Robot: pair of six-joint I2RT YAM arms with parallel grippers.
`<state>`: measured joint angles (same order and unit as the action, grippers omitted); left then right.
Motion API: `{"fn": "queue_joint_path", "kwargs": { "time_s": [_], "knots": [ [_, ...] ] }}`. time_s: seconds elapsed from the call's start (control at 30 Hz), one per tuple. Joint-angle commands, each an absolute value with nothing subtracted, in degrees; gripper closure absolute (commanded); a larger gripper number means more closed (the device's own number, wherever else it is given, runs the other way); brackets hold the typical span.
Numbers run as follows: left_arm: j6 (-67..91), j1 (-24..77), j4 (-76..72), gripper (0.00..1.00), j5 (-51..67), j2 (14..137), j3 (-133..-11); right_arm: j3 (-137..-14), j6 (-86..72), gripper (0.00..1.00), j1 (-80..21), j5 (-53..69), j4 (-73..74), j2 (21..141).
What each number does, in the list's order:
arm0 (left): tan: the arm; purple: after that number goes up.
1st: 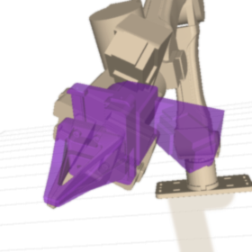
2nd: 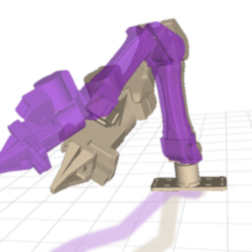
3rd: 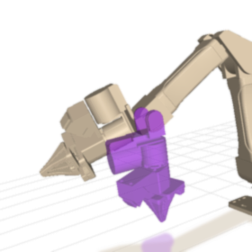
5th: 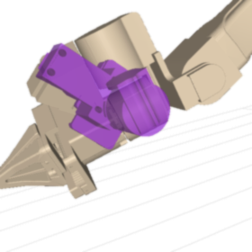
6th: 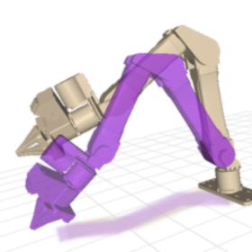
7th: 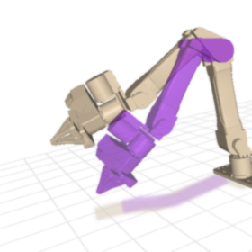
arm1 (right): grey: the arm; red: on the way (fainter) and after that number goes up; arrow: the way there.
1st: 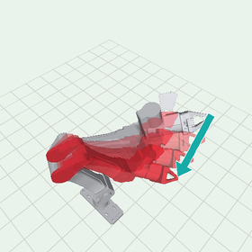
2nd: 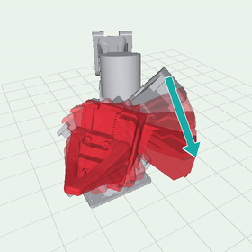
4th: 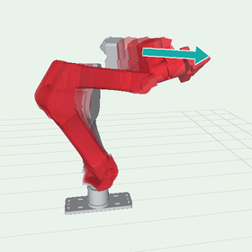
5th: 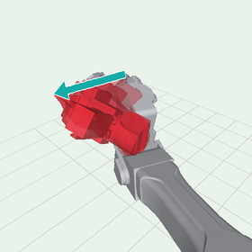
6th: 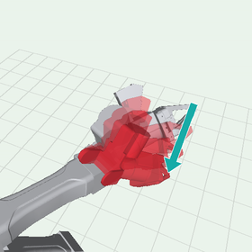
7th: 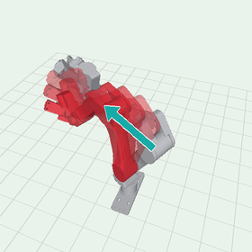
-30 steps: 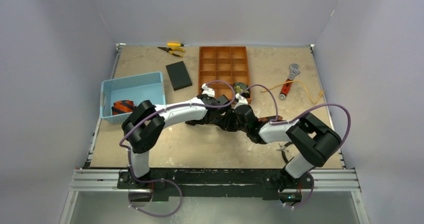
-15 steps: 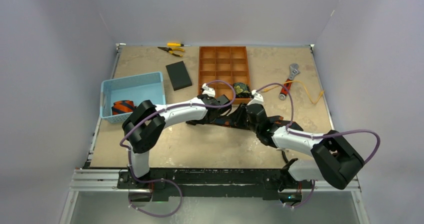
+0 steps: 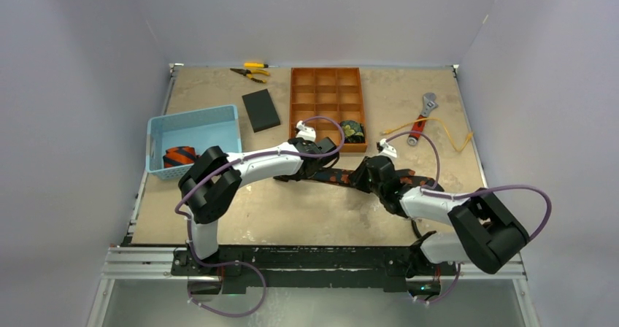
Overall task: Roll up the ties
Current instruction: Roll the tie at the center of the board.
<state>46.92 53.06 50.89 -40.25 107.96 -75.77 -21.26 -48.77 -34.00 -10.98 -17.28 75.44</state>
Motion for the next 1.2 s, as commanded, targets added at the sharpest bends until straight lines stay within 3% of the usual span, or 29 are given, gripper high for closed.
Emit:
{"fn": "queue_joint_path", "kwargs": {
  "time_s": [0.0,0.5,0.73,1.17],
  "knots": [
    [46.44,53.53,46.93,1.00,-37.21,108.03,-76.99,-20.27,-50.43,0.72,-33.71,-10.20,-19.70,78.73],
    [43.66,54.49,39.30,1.00,-33.16,106.95,-76.93,-20.01,-51.33,0.73,-33.64,-9.84,-20.35,80.20],
    [43.29,54.51,40.34,1.00,-36.94,106.30,-76.36,-21.70,-49.83,0.63,-33.63,-10.33,-14.88,72.63],
    [40.80,54.11,39.17,1.00,-37.11,105.37,-76.23,-26.83,-46.73,0.60,-32.06,-15.99,-1.63,61.24]
  ]
}}
